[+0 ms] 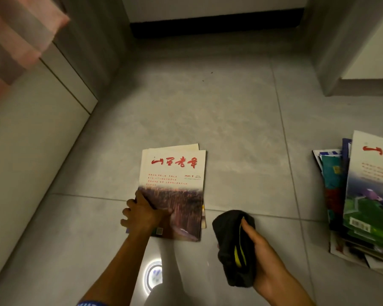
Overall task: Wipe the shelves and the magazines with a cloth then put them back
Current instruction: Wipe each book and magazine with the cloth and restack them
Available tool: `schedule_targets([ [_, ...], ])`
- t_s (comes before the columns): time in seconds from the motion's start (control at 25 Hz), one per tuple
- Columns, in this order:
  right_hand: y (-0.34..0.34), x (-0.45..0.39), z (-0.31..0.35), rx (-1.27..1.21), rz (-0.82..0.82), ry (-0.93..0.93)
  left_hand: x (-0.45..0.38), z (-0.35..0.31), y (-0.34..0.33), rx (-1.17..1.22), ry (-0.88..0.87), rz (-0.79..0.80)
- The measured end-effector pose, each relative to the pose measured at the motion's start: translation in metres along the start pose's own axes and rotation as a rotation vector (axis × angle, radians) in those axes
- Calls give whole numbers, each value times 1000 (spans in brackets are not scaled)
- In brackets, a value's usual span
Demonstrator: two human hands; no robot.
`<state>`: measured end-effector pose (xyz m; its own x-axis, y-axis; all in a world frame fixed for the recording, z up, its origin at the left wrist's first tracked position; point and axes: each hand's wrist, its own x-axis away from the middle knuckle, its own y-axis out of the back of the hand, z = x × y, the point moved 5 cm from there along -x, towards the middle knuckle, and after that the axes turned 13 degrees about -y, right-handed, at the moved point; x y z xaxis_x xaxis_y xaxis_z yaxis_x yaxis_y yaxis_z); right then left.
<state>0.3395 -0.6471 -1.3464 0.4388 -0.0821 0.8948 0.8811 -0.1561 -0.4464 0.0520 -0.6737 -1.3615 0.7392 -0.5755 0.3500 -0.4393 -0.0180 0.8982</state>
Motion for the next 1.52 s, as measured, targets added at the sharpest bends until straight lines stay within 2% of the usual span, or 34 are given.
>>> schedule_targets([
  [0.08,-1,1,-6,-22,43,-19,-2,5,4,-31,-4,-39],
  [0.24,-2,6,-6,-33,30,-16,-4,13,12,16,-98,-237],
  [0.48,2,11,-5,-10,4,-6,6,9,8,-10,-152,-269],
  [0.68,0,17,-7,105,15,-23,10,6,12,-61,-154,-295],
  [0.76,-2,19,-9,123,22,-19,9,6,10,62,-149,-270],
  [0.92,5,24,-5,92,5,75,22,-6,7,543,-264,-223],
  [1.0,14,40,19,118,-70,262,34,-35,14,754,-297,-160],
  [1.08,30,72,55,162,-245,555,47,-74,4,878,-321,-57],
  [1.2,27,117,96,427,-401,1078,80,-118,-30,909,-375,94],
  [1.24,27,122,103,647,-531,1272,93,-129,-46,911,-379,131],
  [1.28,30,116,105,934,-686,1387,105,-136,-61,875,-376,163],
  [1.36,53,71,100,1460,-916,1272,115,-144,-82,647,-396,198],
  [1.44,80,26,79,1639,-1048,1015,108,-143,-89,378,-435,190],
  [1.48,84,12,61,1688,-1040,947,100,-140,-90,328,-460,192],
  [1.52,80,4,44,1750,-999,959,93,-138,-88,311,-479,204],
])
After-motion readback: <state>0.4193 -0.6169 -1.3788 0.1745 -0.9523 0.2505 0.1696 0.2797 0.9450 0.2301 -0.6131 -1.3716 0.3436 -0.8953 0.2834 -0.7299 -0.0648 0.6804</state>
